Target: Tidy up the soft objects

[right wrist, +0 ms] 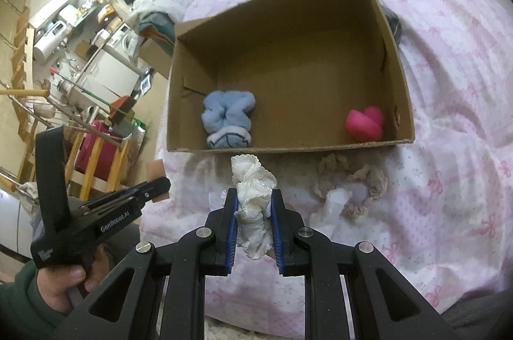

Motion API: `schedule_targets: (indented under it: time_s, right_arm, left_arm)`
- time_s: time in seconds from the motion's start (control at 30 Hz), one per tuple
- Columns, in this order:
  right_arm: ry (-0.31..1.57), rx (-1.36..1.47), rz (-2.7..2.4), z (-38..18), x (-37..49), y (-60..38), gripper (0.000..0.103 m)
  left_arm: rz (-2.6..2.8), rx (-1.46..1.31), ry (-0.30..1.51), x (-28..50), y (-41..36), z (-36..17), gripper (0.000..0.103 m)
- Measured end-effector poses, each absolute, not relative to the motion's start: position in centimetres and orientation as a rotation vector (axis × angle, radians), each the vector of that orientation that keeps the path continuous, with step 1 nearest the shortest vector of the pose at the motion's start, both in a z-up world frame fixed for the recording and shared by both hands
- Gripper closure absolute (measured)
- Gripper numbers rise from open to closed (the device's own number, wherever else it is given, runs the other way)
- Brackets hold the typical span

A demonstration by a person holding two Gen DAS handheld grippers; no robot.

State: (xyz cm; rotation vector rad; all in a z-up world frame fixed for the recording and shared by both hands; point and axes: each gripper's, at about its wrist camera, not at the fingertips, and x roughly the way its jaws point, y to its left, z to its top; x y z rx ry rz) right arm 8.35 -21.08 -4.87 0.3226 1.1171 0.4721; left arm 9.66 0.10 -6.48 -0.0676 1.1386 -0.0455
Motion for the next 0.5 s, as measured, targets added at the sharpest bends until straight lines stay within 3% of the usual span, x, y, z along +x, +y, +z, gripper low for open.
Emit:
schedule_targets:
  time_s: [0.23, 0.5]
  right_arm:
    - [1.188, 0.320, 0.444, -6.4, 9.0, -21.2, 0.083]
    - [1.122, 0.292, 0.496, -4.7, 8.5, -20.3, 0.083]
  left_arm:
    - [-0.167, -0.006, 1.080, 7.5, -0.6, -3.4, 0.098]
    - [-0.117, -0.040, 1.060, 6.5, 1.7, -2.4, 0.098]
